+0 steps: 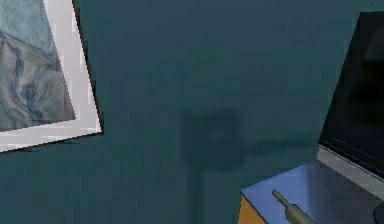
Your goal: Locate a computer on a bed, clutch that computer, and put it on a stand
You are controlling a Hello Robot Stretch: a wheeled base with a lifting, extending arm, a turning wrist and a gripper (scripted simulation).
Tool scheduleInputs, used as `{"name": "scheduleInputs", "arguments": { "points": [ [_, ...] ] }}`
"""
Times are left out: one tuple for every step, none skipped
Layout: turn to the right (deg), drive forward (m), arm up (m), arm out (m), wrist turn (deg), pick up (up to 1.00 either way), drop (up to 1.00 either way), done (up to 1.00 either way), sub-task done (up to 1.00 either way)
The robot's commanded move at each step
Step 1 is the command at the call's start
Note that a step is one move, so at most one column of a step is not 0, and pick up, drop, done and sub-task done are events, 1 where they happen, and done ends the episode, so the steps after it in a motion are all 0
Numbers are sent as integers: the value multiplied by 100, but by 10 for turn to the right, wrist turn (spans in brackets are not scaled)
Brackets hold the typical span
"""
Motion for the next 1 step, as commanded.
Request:
{"name": "scheduleInputs", "arguments": {
  "points": [
    [0, 0, 0, 0, 390, 0, 0, 0, 0]
  ]
}}
